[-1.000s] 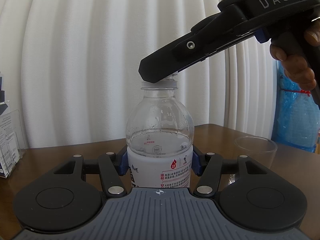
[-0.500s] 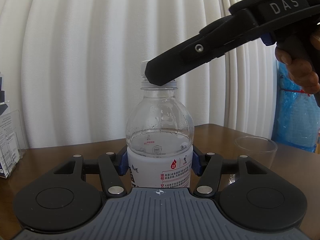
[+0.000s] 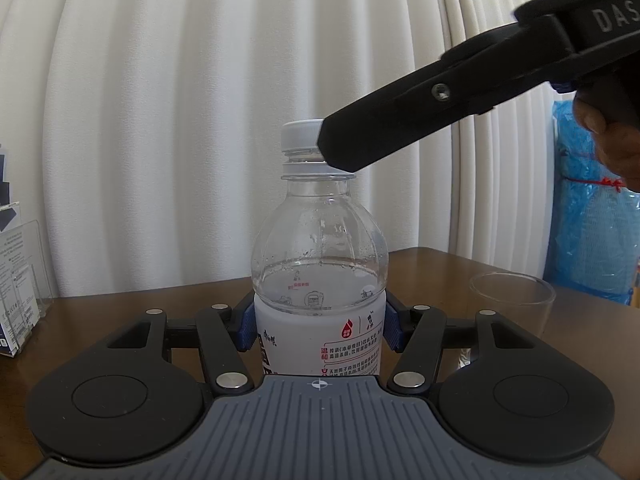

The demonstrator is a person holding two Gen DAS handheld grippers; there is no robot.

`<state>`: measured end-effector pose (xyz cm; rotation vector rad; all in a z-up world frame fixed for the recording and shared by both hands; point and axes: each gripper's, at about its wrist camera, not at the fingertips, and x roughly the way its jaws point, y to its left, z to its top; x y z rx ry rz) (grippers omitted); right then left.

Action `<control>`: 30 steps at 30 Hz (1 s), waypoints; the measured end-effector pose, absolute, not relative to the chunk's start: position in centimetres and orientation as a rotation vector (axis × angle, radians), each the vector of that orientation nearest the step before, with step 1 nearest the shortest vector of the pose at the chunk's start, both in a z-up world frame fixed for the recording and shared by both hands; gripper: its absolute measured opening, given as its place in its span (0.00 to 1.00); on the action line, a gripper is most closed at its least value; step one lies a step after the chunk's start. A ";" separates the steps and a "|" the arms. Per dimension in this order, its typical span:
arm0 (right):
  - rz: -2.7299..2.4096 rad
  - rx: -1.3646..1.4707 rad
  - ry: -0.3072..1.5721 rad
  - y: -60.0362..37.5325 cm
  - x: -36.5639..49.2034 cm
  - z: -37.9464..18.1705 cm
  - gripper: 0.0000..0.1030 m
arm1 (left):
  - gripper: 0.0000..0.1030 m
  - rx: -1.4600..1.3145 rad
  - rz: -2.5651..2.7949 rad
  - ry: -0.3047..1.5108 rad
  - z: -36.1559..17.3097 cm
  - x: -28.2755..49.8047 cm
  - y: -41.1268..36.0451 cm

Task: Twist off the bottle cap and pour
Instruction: 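Twist the cap onto the bottle with the right tool while the left tool holds the bottle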

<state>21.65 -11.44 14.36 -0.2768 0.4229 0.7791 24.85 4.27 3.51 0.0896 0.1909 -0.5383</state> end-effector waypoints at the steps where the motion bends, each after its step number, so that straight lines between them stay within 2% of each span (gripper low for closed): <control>1: 0.782 -0.279 0.423 -11.4 21.5 14.3 0.39 | 0.57 0.090 -0.538 0.191 3.5 24.8 4.3; 7: 0.790 -0.286 0.399 -11.5 20.6 14.7 0.40 | 0.57 0.092 -0.536 0.191 3.6 24.7 4.2; 9: 0.775 -0.281 0.388 -11.5 20.7 14.9 0.45 | 0.57 0.092 -0.535 0.191 3.6 24.6 4.2; 20: 0.771 -0.213 0.401 -11.3 22.9 14.3 0.45 | 0.57 0.089 -0.529 0.194 3.7 24.4 3.7; 30: 0.774 -0.232 0.393 -11.2 21.1 14.6 0.47 | 0.57 0.087 -0.529 0.199 3.8 24.6 3.7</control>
